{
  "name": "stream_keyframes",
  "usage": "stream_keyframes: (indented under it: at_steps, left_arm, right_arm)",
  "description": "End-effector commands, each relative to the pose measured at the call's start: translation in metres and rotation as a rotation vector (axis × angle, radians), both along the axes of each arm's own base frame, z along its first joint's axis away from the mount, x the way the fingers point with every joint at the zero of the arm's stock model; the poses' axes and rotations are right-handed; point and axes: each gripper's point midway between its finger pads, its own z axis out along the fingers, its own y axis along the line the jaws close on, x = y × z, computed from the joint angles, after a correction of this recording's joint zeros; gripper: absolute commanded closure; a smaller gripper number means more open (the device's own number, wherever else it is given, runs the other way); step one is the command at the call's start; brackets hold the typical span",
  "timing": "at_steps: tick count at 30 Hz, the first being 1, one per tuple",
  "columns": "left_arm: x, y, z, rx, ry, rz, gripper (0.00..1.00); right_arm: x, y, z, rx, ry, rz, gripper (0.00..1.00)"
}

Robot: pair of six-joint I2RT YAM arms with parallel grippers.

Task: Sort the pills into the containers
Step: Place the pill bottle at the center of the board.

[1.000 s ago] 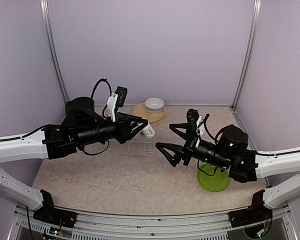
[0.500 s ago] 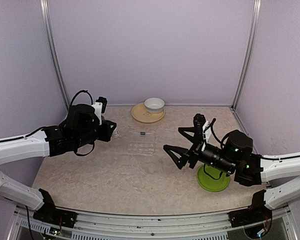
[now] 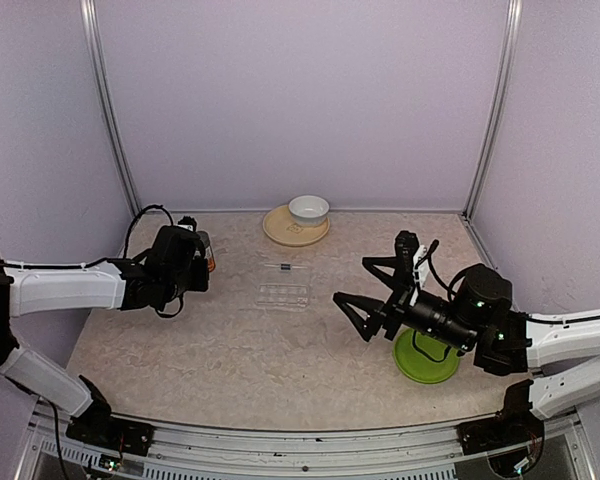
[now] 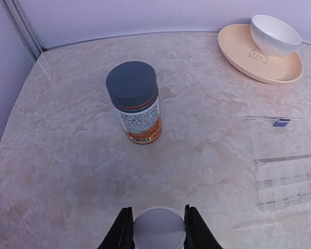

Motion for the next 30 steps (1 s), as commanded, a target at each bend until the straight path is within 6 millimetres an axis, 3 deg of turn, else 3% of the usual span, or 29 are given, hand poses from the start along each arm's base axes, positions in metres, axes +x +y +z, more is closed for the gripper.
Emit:
stream_keyframes:
  at_steps: [1, 8, 20, 24, 28, 30]
  left_arm:
    - [0.014, 0.025, -0.01, -0.009, -0.037, 0.094, 0.85]
    - [0.037, 0.046, -0.027, -0.058, -0.037, 0.15, 0.85]
    - [0.053, 0.053, -0.067, -0.033, 0.008, 0.183, 0.86]
    - [0.053, 0.054, -0.071, -0.058, 0.012, 0.198, 0.79]
    - [0.052, 0.054, -0.068, -0.064, 0.009, 0.193, 0.62]
    - [0.052, 0.053, -0.068, -0.066, 0.011, 0.187, 0.58]
  right_arm:
    - [-0.001, -0.009, -0.001, 0.02, 0.006, -0.016, 0.0]
    - [-0.002, -0.011, -0.003, 0.023, 0.004, -0.019, 0.0]
    - [-0.002, -0.016, -0.009, 0.016, 0.012, -0.032, 0.0]
    - [-0.001, -0.016, -0.008, 0.014, 0.009, -0.036, 0.0]
    - [0.002, -0.013, -0.009, 0.006, 0.011, -0.041, 0.0]
    - [0.002, -0.01, -0.012, -0.002, 0.015, -0.037, 0.0]
